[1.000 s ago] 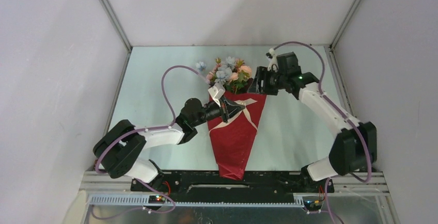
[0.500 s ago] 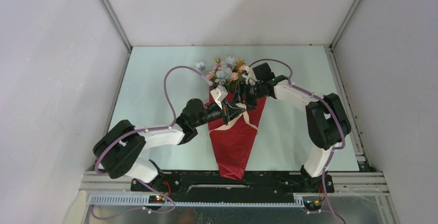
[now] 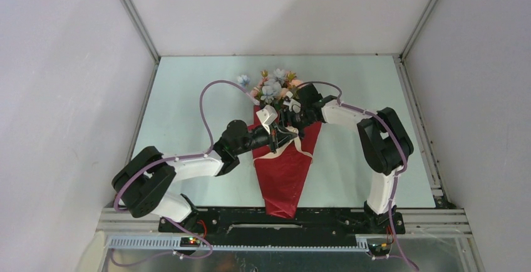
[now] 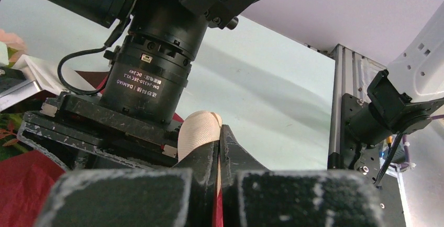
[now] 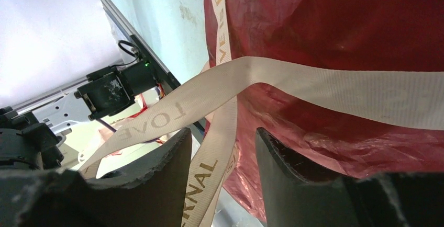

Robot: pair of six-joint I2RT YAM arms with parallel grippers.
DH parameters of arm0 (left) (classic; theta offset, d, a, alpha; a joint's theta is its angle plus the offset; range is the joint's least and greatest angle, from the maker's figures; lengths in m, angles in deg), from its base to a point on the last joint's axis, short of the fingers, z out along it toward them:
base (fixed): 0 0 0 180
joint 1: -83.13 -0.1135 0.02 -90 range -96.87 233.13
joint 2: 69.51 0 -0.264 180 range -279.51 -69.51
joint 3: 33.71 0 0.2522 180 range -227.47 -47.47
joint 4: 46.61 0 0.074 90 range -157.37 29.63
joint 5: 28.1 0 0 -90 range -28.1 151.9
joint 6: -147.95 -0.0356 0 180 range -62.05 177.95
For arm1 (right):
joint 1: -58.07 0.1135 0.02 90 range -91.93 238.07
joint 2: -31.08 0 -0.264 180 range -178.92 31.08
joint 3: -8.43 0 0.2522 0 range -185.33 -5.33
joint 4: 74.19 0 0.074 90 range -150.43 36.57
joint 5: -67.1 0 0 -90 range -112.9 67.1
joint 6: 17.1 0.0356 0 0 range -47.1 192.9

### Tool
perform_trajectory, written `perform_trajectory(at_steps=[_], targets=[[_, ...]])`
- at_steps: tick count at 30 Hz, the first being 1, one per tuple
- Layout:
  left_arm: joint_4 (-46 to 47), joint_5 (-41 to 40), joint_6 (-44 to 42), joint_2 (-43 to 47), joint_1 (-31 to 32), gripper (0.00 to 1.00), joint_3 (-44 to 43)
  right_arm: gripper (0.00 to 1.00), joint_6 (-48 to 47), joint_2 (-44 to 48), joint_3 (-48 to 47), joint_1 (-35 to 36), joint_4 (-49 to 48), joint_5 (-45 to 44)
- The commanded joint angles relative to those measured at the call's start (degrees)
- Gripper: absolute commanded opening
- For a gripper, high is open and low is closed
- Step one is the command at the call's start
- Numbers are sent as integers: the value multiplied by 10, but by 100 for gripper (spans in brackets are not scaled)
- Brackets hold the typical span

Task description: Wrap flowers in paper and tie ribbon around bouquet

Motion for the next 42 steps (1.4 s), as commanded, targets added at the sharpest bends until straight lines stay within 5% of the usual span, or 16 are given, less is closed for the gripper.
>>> perform_trajectory(at_steps=[1, 13, 18, 28, 42], targets=[[5, 4, -25, 23, 6, 0, 0, 51, -2, 5, -20, 5, 0, 30], [-4, 3, -32, 24, 8, 0, -3, 39, 8, -22, -21, 30, -16, 52], [-4, -5, -34, 32, 8, 0, 4, 0, 6, -7, -20, 29, -15, 37], [-3, -24, -26, 51, 8, 0, 22, 0, -19, 103, -21, -20, 27, -124], [17, -20, -2, 52, 8, 0, 23, 11, -46, 118, -21, -6, 45, -144]])
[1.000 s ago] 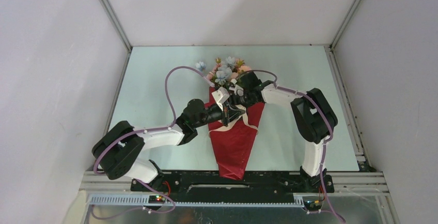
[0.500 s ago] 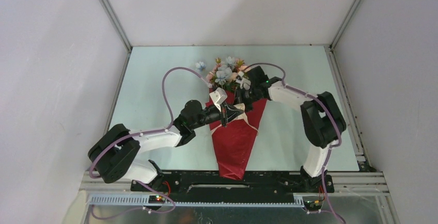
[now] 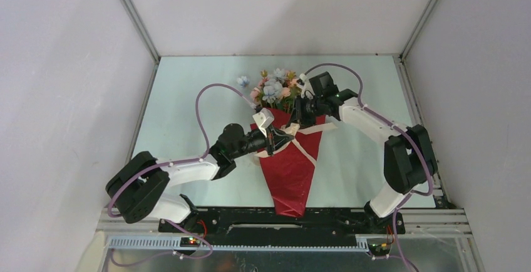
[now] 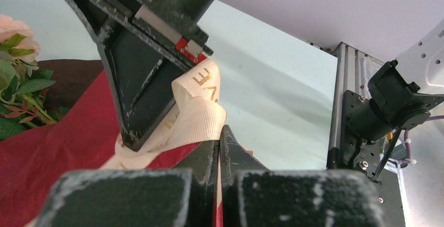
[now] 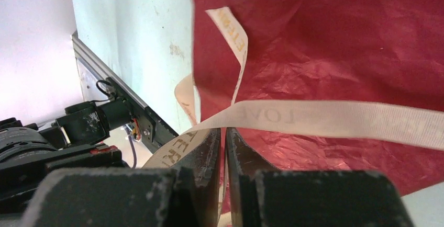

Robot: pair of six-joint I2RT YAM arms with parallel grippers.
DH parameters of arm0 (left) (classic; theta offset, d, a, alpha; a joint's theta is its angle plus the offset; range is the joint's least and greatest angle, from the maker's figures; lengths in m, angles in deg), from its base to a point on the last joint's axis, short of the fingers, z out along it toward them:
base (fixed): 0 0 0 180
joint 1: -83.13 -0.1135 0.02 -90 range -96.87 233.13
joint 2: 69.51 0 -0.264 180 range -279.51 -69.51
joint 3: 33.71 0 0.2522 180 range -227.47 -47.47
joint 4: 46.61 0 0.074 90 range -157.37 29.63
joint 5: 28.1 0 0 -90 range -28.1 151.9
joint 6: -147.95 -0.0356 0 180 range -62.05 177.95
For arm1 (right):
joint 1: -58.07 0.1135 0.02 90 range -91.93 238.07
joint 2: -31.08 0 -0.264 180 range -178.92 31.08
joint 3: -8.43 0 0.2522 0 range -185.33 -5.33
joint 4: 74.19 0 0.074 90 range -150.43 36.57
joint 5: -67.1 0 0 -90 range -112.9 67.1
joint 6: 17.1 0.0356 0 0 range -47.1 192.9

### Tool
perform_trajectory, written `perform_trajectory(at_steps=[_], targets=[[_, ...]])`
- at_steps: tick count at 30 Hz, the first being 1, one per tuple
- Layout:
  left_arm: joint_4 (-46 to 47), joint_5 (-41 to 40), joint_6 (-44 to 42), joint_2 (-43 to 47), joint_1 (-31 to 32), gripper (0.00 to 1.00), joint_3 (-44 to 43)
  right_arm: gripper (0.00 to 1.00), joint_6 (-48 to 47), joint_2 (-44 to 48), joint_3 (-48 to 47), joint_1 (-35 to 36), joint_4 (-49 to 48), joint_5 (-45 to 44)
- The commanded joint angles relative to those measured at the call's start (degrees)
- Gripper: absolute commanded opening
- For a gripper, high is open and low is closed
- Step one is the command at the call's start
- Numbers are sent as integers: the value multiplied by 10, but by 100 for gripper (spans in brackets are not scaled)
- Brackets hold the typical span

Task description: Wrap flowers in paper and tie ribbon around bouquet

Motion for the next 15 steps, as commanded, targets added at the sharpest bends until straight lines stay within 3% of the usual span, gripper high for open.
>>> perform_trajectory(at_steps=[1, 5, 15], targets=[[29, -2, 7, 17, 3, 0, -7, 11, -14, -26, -17, 19, 3, 13], [27, -10, 10, 22, 4, 0, -7, 0, -8, -36, -17, 26, -10, 4], [23, -104, 38, 26, 4, 0, 5, 0, -16, 81, -14, 28, 55, -167]])
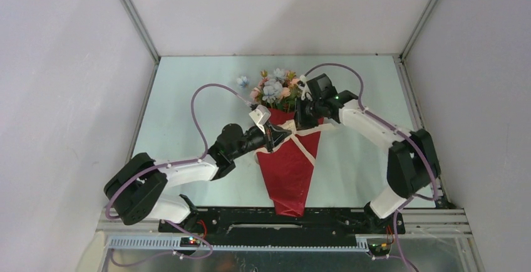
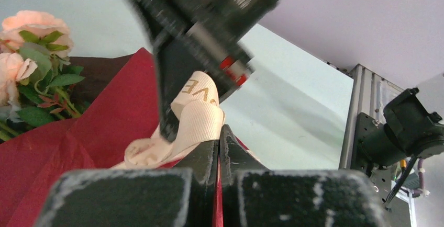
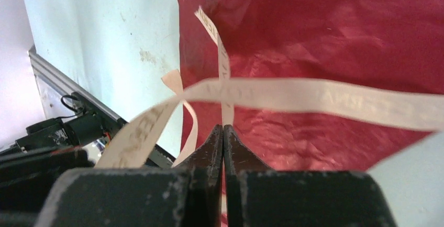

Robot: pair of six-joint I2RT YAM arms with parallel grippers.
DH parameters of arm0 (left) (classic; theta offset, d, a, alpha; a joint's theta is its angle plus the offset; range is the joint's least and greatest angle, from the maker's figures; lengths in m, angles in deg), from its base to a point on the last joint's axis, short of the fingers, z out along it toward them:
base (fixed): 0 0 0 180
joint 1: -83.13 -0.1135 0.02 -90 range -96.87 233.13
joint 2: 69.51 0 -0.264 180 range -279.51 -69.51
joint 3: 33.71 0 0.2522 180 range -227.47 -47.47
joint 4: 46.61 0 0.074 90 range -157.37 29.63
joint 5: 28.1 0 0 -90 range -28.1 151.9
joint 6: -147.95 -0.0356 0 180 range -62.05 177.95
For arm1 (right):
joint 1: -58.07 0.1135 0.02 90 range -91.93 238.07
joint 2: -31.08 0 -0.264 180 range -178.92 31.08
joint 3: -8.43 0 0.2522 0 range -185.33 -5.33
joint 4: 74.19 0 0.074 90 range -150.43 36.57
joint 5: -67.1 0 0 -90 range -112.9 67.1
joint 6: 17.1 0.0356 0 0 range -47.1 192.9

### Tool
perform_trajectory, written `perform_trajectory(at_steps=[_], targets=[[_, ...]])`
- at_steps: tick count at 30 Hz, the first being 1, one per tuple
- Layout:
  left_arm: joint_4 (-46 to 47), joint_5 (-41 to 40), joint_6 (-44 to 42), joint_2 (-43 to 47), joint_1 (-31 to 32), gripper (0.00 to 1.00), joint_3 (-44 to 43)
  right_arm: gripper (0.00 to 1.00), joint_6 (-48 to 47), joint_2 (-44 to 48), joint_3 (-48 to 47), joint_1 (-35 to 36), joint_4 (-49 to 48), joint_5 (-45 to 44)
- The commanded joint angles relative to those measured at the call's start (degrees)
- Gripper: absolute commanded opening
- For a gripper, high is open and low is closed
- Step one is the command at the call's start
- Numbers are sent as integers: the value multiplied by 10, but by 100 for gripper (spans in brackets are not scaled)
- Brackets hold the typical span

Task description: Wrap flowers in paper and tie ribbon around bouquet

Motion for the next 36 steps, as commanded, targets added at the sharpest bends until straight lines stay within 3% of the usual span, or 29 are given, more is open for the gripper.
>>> perform_trajectory(at_steps=[1, 9, 14, 20, 26, 36], targets=[[23, -58, 24, 15, 3, 0, 7, 0, -6, 88, -12, 5, 33, -117], [17, -95, 43, 1, 3, 0, 0, 0, 11, 192, 1, 48, 104, -301], [6, -102, 46, -7, 3, 0, -10, 0, 35, 249, 1, 79, 158, -344], [-4, -101, 44, -14, 3, 0, -18, 0, 53, 284, 1, 82, 206, -126], [-7, -101, 44, -17, 3, 0, -23, 0, 64, 284, 1, 84, 248, 30], [-12, -94, 41, -25, 4, 0, -32, 0, 61, 216, 1, 85, 241, 159]])
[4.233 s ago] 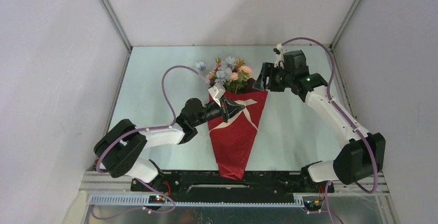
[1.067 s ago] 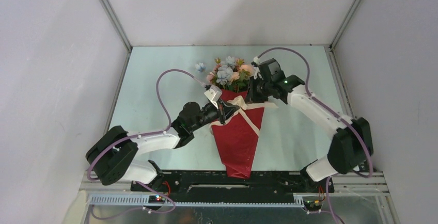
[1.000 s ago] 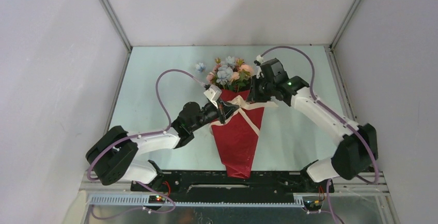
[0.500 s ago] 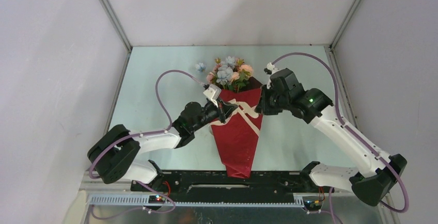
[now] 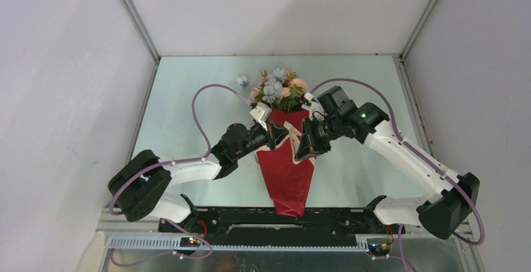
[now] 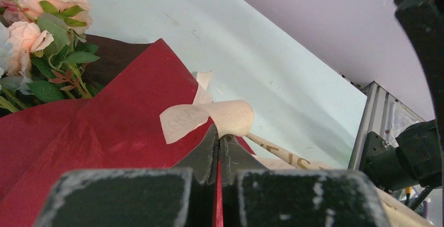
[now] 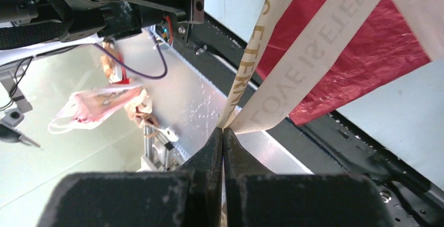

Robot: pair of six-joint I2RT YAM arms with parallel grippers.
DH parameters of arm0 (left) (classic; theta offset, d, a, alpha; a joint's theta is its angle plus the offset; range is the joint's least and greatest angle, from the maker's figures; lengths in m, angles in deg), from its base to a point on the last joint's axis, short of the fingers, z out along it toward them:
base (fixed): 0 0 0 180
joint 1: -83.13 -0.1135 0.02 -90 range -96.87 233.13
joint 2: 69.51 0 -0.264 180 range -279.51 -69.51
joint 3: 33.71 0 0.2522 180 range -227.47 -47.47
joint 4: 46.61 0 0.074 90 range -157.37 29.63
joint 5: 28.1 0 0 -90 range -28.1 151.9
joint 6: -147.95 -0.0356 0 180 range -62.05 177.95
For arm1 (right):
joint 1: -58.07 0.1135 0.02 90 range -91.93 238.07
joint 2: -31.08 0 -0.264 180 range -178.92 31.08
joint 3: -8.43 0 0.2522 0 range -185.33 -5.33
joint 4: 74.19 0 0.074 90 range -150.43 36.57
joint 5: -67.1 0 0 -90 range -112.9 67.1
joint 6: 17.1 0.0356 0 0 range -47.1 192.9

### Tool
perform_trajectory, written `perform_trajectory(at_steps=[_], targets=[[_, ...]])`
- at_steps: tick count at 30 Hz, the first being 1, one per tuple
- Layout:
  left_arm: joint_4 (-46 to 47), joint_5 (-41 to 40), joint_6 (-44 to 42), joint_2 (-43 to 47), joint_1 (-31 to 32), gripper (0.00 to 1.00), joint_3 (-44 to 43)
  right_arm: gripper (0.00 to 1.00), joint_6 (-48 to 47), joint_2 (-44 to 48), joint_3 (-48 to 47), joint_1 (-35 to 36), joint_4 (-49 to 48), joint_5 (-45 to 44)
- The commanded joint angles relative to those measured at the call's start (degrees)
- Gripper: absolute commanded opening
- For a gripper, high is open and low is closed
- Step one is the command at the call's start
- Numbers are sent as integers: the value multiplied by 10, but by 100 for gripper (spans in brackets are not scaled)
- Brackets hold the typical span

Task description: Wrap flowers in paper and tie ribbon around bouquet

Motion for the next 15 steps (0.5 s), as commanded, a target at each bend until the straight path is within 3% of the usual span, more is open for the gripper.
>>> perform_trajectory(at_steps=[1, 3, 7, 10, 15], targets=[[5, -12, -5, -3, -4, 0, -21, 0, 2, -23, -1, 6, -3, 73], [1, -14, -6, -1, -3, 0, -21, 0, 1, -30, -1, 4, -13, 69], [1, -17, -9, -1, -2, 0, -21, 0, 106, -29, 34, -11, -127, 178], [3, -19, -9, -1, -3, 0, -20, 0, 134, -45, 48, 5, -164, 230], [2, -17, -9, 1, -3, 0, -21, 0, 70, -75, 52, 7, -107, 156]])
